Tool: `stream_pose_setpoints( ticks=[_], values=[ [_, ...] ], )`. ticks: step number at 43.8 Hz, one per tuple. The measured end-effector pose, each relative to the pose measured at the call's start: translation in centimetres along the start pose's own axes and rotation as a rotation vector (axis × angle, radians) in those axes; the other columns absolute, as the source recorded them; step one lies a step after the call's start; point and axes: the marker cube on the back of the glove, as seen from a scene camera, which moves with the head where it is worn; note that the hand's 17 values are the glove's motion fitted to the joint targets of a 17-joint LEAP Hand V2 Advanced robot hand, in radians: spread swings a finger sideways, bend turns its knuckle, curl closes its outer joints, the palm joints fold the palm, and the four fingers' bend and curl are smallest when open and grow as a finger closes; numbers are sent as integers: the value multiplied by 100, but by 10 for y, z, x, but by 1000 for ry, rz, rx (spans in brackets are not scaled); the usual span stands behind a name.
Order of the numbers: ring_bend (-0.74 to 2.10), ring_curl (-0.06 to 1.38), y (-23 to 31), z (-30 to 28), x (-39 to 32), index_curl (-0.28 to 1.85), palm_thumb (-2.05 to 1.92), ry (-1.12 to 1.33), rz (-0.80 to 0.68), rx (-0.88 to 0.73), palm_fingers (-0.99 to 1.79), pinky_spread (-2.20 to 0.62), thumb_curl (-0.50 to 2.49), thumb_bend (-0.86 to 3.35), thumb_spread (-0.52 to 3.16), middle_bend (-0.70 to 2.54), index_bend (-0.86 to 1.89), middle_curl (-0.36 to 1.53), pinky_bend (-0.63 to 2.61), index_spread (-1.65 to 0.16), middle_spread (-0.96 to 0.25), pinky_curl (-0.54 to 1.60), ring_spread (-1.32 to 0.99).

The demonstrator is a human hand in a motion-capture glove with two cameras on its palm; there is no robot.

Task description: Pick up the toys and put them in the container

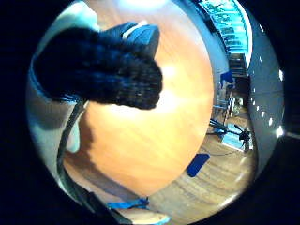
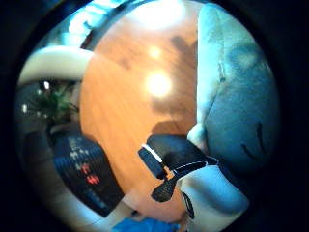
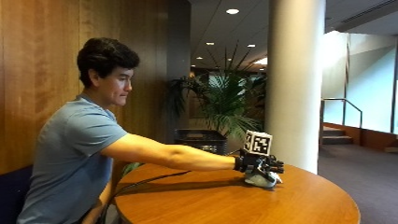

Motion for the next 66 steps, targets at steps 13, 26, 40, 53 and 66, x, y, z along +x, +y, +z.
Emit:
stream_pose_setpoints(
  ticks=[13, 26, 40, 53, 66],
  values=[
    [71, 43, 5, 6, -11, 5, 43, -94, -260, -103, 2, -8, 37, 17, 115, 14, -1, 19, 154, -29, 8, 40, 6],
    [112, 51, 28, 13, 8, 3, 74, -89, -143, 121, 55, -34, 49, 31, 116, 38, 13, 28, 137, -34, -1, 33, -21],
    [111, 53, 111, -34, 8, 17, 81, -79, -161, 130, 104, -43, 66, 26, 67, 61, 50, 43, 105, -33, -26, 31, -36],
    [108, 53, 191, -156, 47, 18, 77, -67, -297, 266, 93, -43, 74, 22, 63, 54, 39, 47, 112, -35, -36, 38, -43],
    [108, 53, 276, -255, -39, 18, 75, -202, -311, 368, 93, -43, 81, 20, 65, 49, 29, 52, 113, -36, -40, 41, -45]
  ],
)
